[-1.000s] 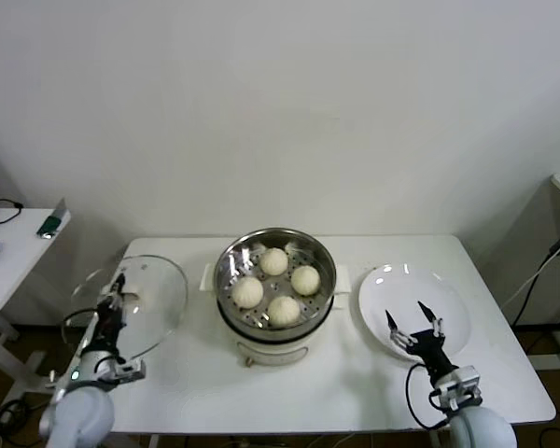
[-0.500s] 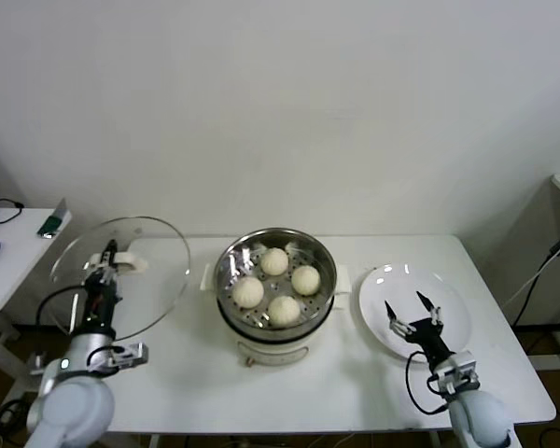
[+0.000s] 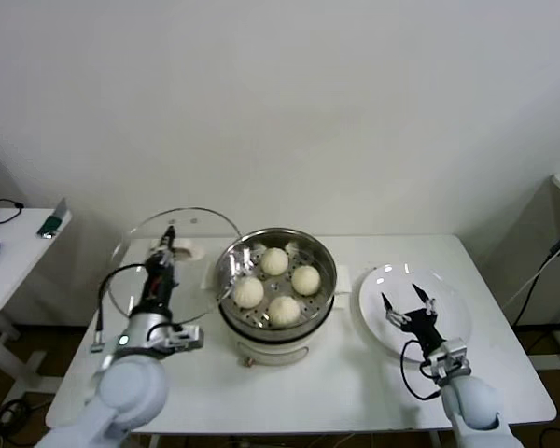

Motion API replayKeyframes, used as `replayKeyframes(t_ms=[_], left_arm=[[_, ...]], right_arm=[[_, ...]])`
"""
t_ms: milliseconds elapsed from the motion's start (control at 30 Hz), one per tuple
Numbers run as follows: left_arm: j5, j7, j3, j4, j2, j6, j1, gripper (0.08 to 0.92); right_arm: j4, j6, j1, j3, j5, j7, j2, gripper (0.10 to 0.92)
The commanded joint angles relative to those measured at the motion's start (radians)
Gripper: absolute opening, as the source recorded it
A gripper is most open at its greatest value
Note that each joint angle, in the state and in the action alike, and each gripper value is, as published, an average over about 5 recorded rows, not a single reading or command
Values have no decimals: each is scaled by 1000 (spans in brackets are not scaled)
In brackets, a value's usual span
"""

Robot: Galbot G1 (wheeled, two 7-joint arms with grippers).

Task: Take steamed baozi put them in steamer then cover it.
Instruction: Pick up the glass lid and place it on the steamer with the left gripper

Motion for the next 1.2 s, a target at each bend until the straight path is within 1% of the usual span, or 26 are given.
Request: replayKeyframes(t_ms=[33, 267, 433, 600, 767, 933, 1200], left_arm=[[132, 154, 266, 103, -178, 105, -224, 152], [172, 168, 281, 189, -282, 105, -268, 152], [202, 179, 295, 247, -371, 105, -286, 152], [220, 179, 307, 289, -423, 105, -292, 152], [231, 199, 309, 294, -436, 105, -281, 152], [238, 197, 313, 292, -441, 105, -271, 152], [255, 197, 329, 305, -433, 105, -262, 152]], right_arm=[[-39, 1, 32, 1, -9, -1, 6, 823], [-38, 4, 22, 18, -9, -6, 5, 823], [-38, 7, 19, 31, -7, -10, 3, 823], [-39, 10, 17, 36, -7, -12, 8, 823], [-41, 13, 19, 38, -7, -15, 12, 823], [-43, 12, 21, 38, -8, -19, 13, 823], [-51, 12, 35, 27, -17, -37, 8, 823]])
